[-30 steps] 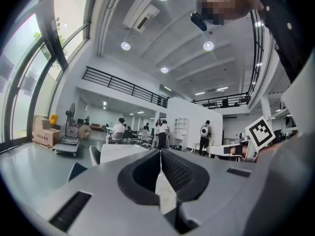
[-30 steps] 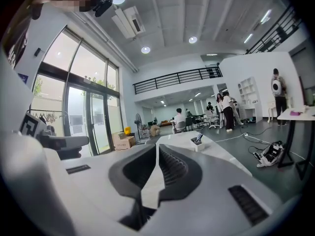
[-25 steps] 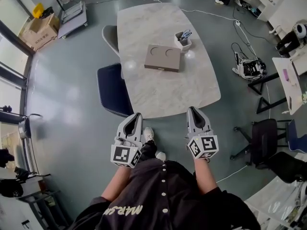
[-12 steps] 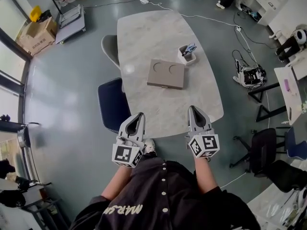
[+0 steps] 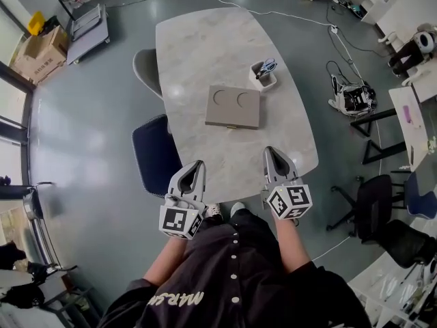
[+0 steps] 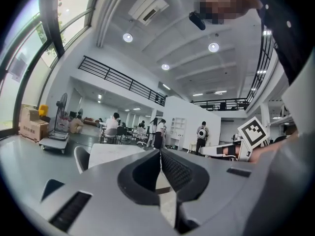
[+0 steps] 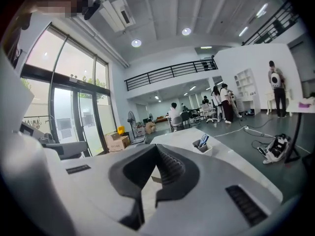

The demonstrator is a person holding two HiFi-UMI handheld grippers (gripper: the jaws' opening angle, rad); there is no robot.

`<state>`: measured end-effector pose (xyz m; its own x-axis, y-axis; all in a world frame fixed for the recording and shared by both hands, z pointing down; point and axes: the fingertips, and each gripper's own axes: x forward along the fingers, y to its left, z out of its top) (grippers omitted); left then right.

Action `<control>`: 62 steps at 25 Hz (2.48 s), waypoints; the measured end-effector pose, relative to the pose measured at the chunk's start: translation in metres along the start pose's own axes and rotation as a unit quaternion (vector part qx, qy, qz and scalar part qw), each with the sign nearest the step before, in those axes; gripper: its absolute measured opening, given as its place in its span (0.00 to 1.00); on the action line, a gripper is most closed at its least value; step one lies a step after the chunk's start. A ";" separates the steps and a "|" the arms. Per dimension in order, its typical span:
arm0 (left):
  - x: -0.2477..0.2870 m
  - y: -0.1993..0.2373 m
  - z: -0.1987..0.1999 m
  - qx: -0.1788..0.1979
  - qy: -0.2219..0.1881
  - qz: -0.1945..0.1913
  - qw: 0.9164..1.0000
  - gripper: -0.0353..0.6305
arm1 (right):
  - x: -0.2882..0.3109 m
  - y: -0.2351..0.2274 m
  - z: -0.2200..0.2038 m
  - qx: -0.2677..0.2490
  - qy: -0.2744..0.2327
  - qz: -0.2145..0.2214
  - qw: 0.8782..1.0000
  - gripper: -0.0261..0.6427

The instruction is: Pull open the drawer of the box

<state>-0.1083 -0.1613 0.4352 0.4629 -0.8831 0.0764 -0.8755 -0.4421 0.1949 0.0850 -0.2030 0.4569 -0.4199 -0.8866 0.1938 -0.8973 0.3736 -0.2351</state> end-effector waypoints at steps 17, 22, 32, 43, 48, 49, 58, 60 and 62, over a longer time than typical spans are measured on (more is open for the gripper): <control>0.031 -0.033 -0.054 -0.040 0.043 -0.021 0.998 0.08 | 0.136 -0.057 -0.152 0.282 0.147 0.026 0.948 0.04; 0.033 -0.036 -0.074 -0.062 0.063 -0.024 0.996 0.08 | 0.167 -0.070 -0.204 0.367 0.174 0.003 0.914 0.08; 0.048 -0.026 -0.099 -0.089 0.081 -0.023 0.993 0.08 | 0.200 -0.080 -0.248 0.450 0.195 -0.014 0.871 0.16; 0.059 -0.019 -0.109 -0.097 0.091 -0.020 0.991 0.08 | 0.210 -0.081 -0.258 0.476 0.206 -0.002 0.855 0.08; 0.057 -0.021 -0.117 -0.099 0.112 -0.018 0.989 0.08 | 0.210 -0.081 -0.258 0.491 0.205 0.010 0.847 0.07; 0.057 -0.021 -0.117 -0.099 0.113 -0.018 0.988 0.08 | 0.209 -0.081 -0.258 0.491 0.206 0.010 0.846 0.07; 0.057 -0.022 -0.116 -0.092 0.107 -0.015 0.990 0.08 | 0.207 -0.081 -0.261 0.495 0.206 0.010 0.844 0.07; 0.055 -0.023 -0.118 -0.093 0.112 -0.015 0.989 0.08 | 0.204 -0.081 -0.261 0.496 0.205 0.010 0.843 0.07; 0.052 -0.024 -0.118 -0.092 0.113 -0.014 0.989 0.08 | 0.201 -0.079 -0.261 0.495 0.206 0.011 0.844 0.07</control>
<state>-0.0471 -0.1783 0.5502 0.5236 -0.8039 0.2820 -0.8320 -0.4113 0.3723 0.0361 -0.3396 0.7628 -0.6295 -0.6359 0.4464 -0.4213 -0.2033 -0.8838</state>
